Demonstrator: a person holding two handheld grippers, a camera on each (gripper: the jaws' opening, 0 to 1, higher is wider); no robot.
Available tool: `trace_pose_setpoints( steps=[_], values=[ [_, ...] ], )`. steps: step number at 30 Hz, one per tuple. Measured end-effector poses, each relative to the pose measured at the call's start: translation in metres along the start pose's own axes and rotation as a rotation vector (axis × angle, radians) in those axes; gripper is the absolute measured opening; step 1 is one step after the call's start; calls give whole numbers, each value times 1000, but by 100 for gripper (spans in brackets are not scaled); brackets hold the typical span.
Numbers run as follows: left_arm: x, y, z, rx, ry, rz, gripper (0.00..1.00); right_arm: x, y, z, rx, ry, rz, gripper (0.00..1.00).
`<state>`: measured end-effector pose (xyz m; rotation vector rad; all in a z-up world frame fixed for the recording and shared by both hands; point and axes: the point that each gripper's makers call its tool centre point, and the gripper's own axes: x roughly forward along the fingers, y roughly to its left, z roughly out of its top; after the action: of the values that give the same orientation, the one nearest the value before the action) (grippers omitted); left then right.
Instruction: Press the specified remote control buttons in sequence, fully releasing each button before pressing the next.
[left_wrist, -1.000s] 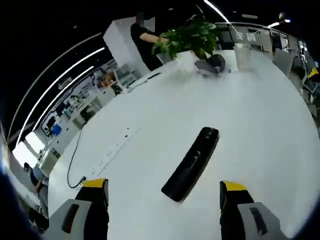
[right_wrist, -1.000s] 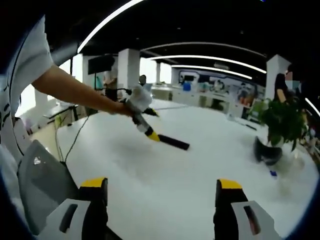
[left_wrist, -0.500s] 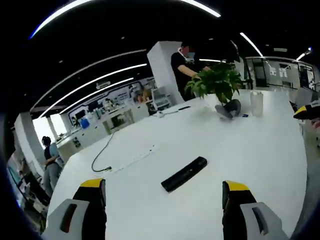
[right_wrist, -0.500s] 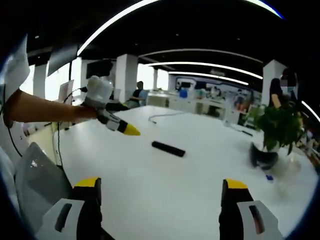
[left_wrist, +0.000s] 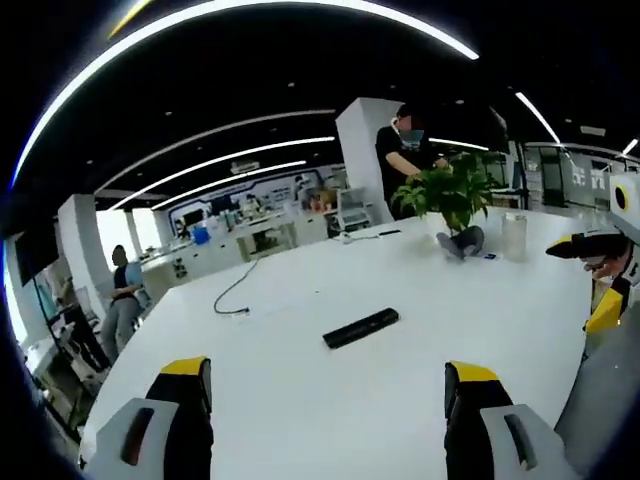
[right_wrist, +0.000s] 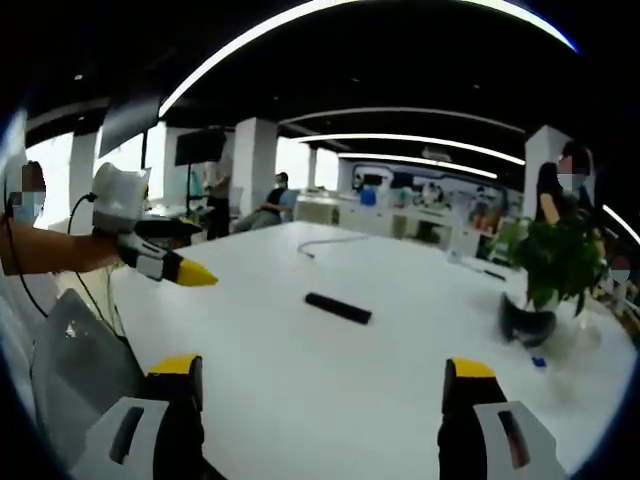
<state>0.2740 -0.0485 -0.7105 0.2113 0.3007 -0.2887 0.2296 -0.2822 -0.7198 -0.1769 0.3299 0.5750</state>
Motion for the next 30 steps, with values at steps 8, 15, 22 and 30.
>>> trace_pose_setpoints(
  steps=[8, 15, 22, 30],
  values=[
    [-33, 0, -14, -13, -10, 68, 100, -1, 1, 1, -19, -7, -5, 99],
    [-43, 5, -12, 15, -75, 133, 100, 0, 1, 0, -29, 2, -8, 99],
    [-40, 7, -17, 19, -66, 130, 100, 0, 1, -2, -32, 12, -11, 99],
    [-42, 10, -20, 6, -52, 138, 93, 2, 1, -5, -23, 27, -10, 99]
  ],
)
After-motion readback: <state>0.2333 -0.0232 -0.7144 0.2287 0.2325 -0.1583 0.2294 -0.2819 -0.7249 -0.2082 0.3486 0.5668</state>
